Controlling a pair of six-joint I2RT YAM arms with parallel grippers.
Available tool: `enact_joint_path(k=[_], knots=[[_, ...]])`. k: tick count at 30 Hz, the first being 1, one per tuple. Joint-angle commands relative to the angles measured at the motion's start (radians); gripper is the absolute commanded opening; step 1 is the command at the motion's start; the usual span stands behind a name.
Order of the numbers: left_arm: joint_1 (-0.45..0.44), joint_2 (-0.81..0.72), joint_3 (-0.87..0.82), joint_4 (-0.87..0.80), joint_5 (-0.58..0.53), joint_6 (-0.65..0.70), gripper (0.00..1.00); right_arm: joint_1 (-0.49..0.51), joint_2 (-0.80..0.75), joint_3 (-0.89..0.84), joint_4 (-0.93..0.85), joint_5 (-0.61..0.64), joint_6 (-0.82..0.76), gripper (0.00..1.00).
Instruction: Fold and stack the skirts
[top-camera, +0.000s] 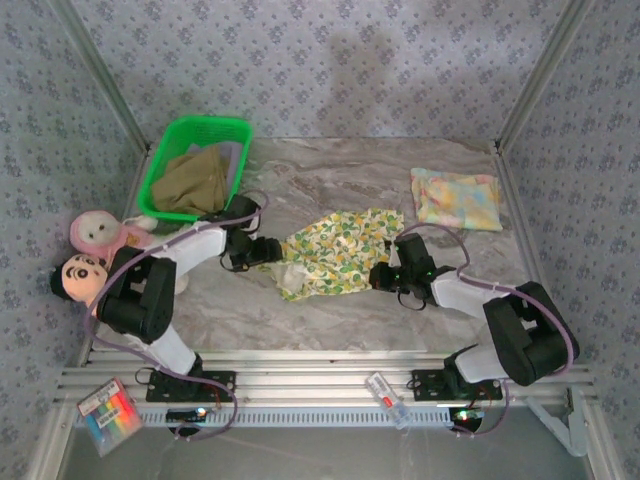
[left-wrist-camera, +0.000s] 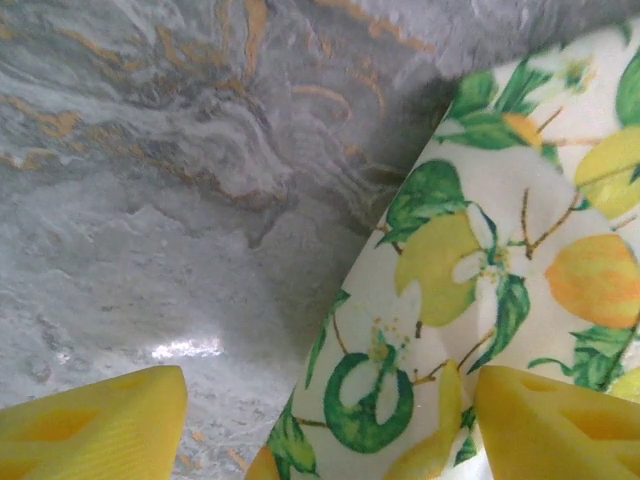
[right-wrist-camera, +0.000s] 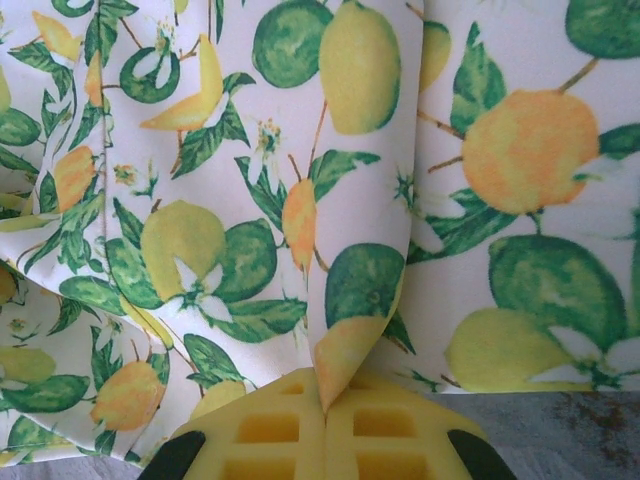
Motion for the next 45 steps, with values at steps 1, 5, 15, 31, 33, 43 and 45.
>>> enact_joint_path(k=[1, 5, 15, 31, 33, 43, 45], knots=[[0.011, -0.056, -0.047, 0.112, 0.135, 0.076, 0.83, -0.006, -0.001, 0.019, 0.001, 0.029, 0.018, 0.00], [0.040, -0.115, -0.146, 0.226, 0.201, 0.076, 0.91, -0.003, 0.007, 0.023, 0.004, 0.028, 0.019, 0.00], [0.089, -0.174, -0.267, 0.343, 0.308, 0.065, 0.77, -0.005, 0.015, 0.032, -0.002, 0.044, 0.022, 0.00], [0.102, -0.136, -0.162, 0.384, -0.015, -0.020, 0.00, -0.086, -0.135, 0.089, 0.059, -0.031, 0.040, 0.00], [0.103, -0.180, -0.066, 0.333, -0.027, -0.014, 0.00, -0.138, -0.188, 0.150, 0.038, -0.071, 0.054, 0.00], [0.090, -0.266, 0.558, 0.003, -0.241, 0.036, 0.00, -0.292, -0.223, 0.639, -0.110, -0.101, 0.168, 0.00], [0.091, -0.223, 0.651, -0.037, -0.240, 0.036, 0.00, -0.295, -0.203, 0.681, -0.064, -0.097, 0.167, 0.00]])
